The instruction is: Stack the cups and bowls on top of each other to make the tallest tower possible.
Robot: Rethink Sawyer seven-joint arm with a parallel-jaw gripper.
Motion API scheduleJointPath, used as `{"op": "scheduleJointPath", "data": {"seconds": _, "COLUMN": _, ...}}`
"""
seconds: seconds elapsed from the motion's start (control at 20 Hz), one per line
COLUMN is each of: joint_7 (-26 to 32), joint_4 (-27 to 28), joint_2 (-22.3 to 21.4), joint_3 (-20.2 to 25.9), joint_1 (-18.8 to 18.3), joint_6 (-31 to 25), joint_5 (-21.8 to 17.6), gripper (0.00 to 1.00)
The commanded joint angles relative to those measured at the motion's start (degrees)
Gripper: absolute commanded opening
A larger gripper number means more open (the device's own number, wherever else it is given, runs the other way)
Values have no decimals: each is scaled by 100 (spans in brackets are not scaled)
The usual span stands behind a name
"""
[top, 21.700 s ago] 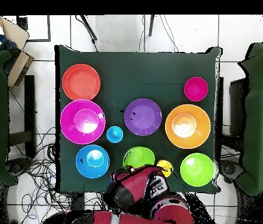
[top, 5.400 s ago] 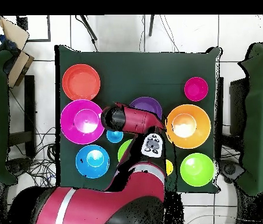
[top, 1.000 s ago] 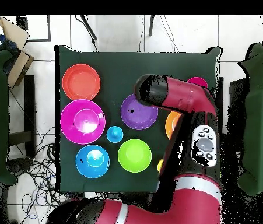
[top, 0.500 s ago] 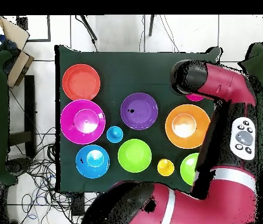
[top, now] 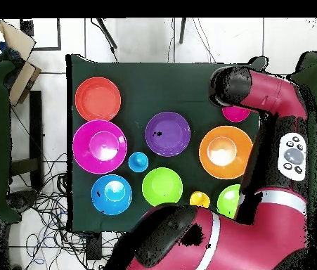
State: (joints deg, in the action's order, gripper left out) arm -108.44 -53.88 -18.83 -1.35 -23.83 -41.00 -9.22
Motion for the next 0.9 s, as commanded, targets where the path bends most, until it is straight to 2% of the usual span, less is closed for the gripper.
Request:
{"op": "scheduleJointPath", "data": {"seconds": 0.05, "joint_7": 1516, "joint_4": 97, "joint_2": 514, "joint_3": 1101, "joint_1": -2, "joint_6": -43, "joint_5": -316, "gripper": 100}}
{"op": "scheduleJointPath", "data": {"seconds": 0.35, "joint_7": 1528, "joint_4": 78, "joint_2": 591, "joint_3": 1296, "joint_1": -72, "joint_6": 14, "joint_5": -355, "gripper": 100}}
{"op": "scheduleJointPath", "data": {"seconds": 0.65, "joint_7": 1785, "joint_4": 177, "joint_2": 686, "joint_3": 1228, "joint_1": -172, "joint_6": 47, "joint_5": -708, "gripper": 100}}
{"op": "scheduleJointPath", "data": {"seconds": 0.9, "joint_7": 1989, "joint_4": 308, "joint_2": 464, "joint_3": 1038, "joint_1": -176, "joint_6": -198, "joint_5": -1029, "gripper": 100}}
